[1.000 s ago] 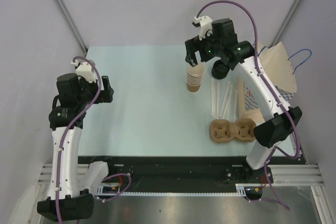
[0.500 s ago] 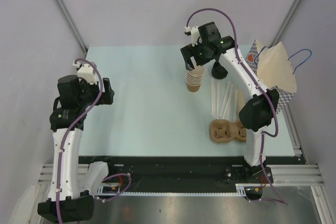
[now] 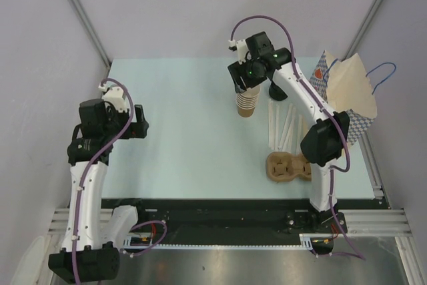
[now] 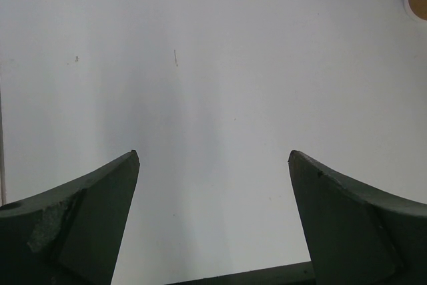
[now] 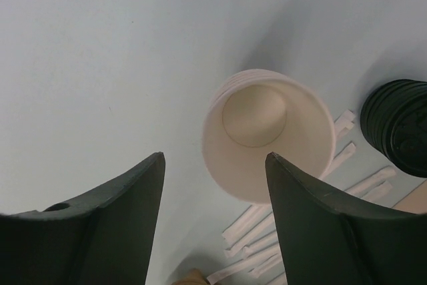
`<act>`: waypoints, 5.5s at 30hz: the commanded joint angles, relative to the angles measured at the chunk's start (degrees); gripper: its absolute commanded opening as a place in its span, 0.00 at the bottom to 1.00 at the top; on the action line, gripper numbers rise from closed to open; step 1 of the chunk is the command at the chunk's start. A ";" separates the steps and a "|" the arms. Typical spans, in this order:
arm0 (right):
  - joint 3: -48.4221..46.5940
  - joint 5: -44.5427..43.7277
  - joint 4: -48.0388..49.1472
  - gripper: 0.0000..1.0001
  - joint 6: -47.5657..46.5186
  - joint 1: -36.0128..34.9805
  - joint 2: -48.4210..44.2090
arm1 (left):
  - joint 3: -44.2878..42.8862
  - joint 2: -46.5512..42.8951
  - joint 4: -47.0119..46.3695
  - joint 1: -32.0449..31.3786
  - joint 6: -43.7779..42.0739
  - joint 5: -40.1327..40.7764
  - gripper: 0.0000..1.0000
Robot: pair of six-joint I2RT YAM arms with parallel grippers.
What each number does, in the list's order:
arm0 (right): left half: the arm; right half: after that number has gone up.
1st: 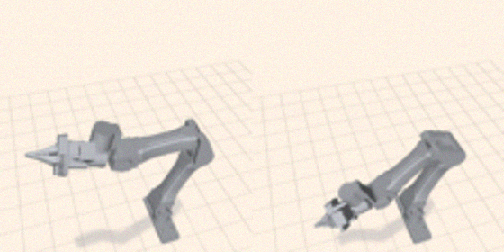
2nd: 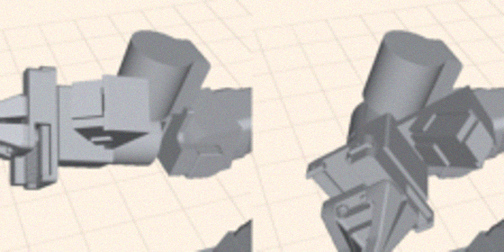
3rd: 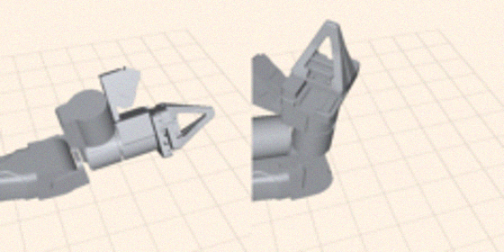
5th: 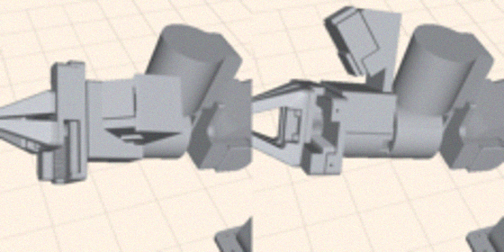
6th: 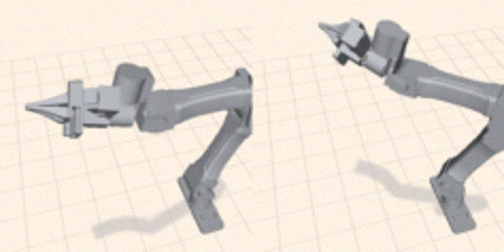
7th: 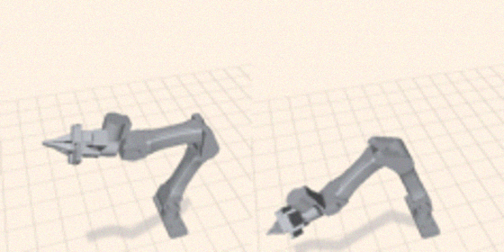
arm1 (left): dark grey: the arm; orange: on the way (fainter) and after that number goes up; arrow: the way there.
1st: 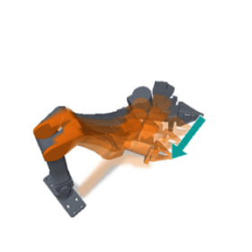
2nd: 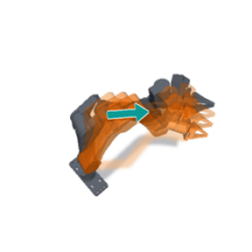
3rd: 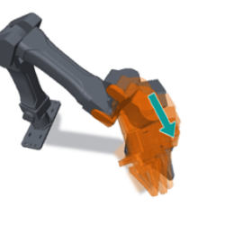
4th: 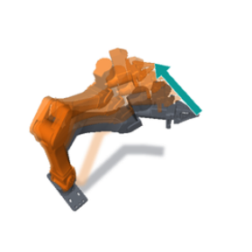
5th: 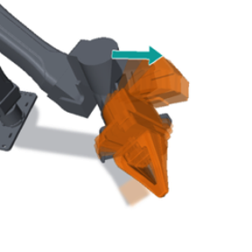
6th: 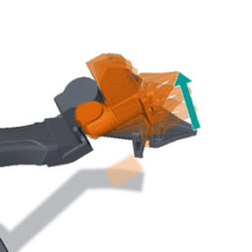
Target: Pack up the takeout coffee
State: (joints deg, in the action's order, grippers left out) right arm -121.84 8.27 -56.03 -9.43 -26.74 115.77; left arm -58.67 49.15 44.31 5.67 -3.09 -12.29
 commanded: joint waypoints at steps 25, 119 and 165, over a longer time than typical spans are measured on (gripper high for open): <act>-3.23 1.04 -1.71 0.42 -1.03 -1.47 5.17 | 0.49 1.13 0.68 -0.22 -0.25 -1.07 1.00; -3.58 -0.54 -2.15 0.18 -1.55 -0.68 3.24 | 2.34 1.66 -1.69 -0.22 1.25 -2.82 1.00; -3.67 -0.45 -2.77 0.21 -1.82 -0.50 5.17 | 2.42 2.45 -2.13 -0.22 1.51 -3.09 1.00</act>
State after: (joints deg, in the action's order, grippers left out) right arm -123.48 8.36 -58.50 -10.79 -27.40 120.57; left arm -56.01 51.77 44.01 5.63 -2.42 -14.26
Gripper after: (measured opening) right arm 0.233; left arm 0.994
